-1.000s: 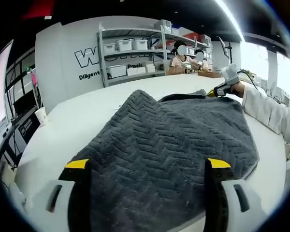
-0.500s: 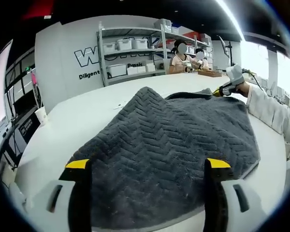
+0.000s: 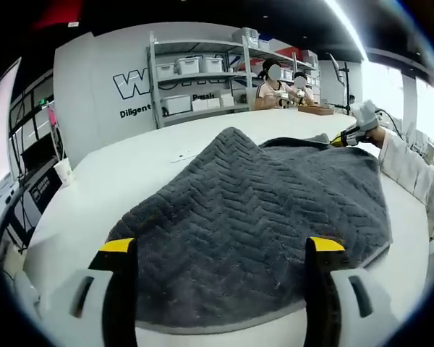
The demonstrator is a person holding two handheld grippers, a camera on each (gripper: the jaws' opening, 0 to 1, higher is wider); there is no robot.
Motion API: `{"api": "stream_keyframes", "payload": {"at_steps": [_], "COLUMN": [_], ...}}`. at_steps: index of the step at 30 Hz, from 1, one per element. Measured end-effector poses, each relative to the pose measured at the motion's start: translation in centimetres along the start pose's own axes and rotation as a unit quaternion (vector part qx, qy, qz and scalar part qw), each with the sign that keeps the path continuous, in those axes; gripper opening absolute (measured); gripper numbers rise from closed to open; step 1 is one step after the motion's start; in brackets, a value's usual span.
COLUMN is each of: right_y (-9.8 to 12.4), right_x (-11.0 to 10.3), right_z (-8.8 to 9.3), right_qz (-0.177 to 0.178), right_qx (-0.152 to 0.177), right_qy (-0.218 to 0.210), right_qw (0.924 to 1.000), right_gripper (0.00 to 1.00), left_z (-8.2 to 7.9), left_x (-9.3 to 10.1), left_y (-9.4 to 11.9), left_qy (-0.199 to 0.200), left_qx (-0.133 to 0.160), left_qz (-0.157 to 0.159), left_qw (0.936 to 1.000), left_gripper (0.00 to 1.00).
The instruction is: Open the folded towel by lifting each exposed corner and separating the folded layers until the towel lies flat within the target outline without major curled edges
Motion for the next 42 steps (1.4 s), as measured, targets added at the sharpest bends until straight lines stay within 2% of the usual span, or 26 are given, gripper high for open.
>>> {"api": "stream_keyframes", "payload": {"at_steps": [9, 24, 30, 42], "right_y": [1.6, 4.2, 5.2, 6.7], "right_x": [-0.7, -1.6, -2.3, -3.5], "right_z": [1.2, 3.3, 4.1, 5.4], "right_qz": [0.010, -0.015, -0.017, -0.033], "right_qx": [-0.006, -0.006, -0.007, 0.018], "right_qy": [0.009, -0.027, -0.027, -0.056], "right_qw": [0.9999, 0.9995, 0.9995, 0.9977], "right_gripper": [0.00, 0.00, 0.00, 0.00], "left_z": [0.0, 0.1, 0.1, -0.3], "left_x": [0.0, 0.0, -0.1, 0.2], "left_y": [0.0, -0.1, 0.0, 0.2], "left_qy": [0.001, 0.000, 0.001, -0.007], "left_qx": [0.000, -0.004, -0.003, 0.008], "left_qz": [-0.001, -0.001, -0.003, 0.002], "left_qw": [1.0000, 1.0000, 1.0000, 0.9999], "left_gripper": [0.95, 0.95, 0.95, 0.95]}}
Point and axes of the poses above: the point that each gripper's makers call its tool centre point, and the gripper's own axes: y roughly backward along the fingers, x roughly to its right, z roughly out of its underside, the point moved 7 cm from there along y, roughly backward along the fingers, and after that the axes turned 9 degrees about -x, right-handed, at the moved point
